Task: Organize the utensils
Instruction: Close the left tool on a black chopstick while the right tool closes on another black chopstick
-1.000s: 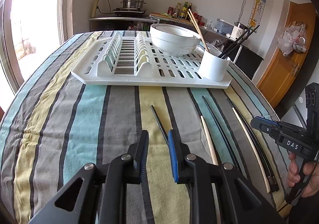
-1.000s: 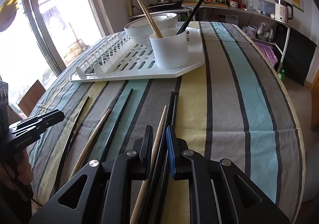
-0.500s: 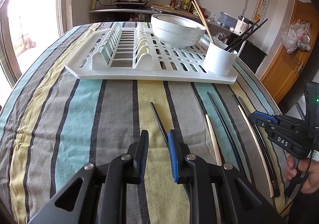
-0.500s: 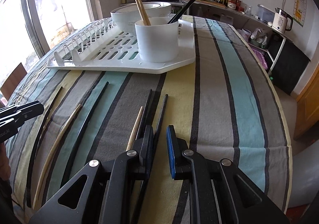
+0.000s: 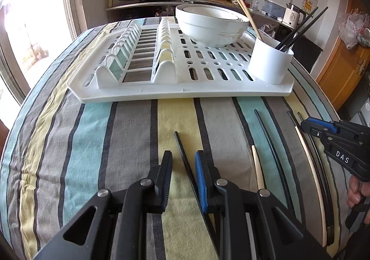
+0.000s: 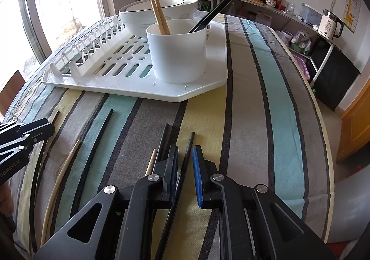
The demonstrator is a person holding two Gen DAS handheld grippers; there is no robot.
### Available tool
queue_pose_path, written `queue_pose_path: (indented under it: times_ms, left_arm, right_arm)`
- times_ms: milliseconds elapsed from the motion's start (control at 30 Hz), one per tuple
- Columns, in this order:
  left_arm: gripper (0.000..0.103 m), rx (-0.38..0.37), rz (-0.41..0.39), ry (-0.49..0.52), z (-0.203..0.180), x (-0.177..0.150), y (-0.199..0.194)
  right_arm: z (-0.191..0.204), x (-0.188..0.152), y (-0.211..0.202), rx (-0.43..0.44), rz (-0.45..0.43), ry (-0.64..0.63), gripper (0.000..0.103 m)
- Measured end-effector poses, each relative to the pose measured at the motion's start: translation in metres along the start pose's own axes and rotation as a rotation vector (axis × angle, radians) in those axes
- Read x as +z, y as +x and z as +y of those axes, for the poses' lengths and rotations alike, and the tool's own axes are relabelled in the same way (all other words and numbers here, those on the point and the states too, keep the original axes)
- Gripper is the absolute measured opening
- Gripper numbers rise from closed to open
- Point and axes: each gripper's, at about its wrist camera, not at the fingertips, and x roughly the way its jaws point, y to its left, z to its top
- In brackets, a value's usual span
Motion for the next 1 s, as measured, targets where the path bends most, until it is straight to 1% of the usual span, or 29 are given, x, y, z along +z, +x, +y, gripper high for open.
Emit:
queue_pose_path:
  times_ms: [33,100,167,233,333,433,567,833,1000]
  left_arm:
    - [0.021,0.017,-0.003,0.016,-0.002,0.001,0.001]
    - [0.013,0.046,-0.006,0.04,-0.006,0.002,0.003]
    - [0.007,0.054,-0.01,0.048,-0.007,0.003,0.004]
    - [0.007,0.054,-0.004,0.053,-0.007,0.005,0.004]
    - [0.006,0.033,0.002,0.06,-0.007,0.008,0.004]
    - [0.006,0.02,-0.025,0.065,-0.007,0.012,-0.006]
    - [0.005,-0.008,-0.082,0.067,-0.007,0.022,-0.031]
    - [0.005,-0.069,-0.214,0.064,-0.004,0.043,-0.096]
    - [0.004,-0.093,-0.3,0.067,-0.002,0.047,-0.136]
  right_arm:
    - [0.001,0.0,0.0,0.01,0.001,-0.004,0.005]
    - [0.002,0.0,0.001,0.01,0.0,-0.009,0.006]
    - [0.001,0.0,0.0,0.016,0.0,-0.007,0.005]
    - [-0.002,-0.001,-0.001,0.031,-0.006,0.004,0.005]
    - [-0.009,0.0,-0.011,0.054,-0.035,0.036,0.004]
    - [-0.016,0.003,-0.027,0.07,-0.077,0.061,0.004]
    - [-0.022,0.008,-0.056,0.072,-0.149,0.075,0.004]
    - [-0.028,0.023,-0.128,0.064,-0.33,0.085,0.004]
    - [-0.029,0.019,-0.168,0.059,-0.432,0.089,0.004]
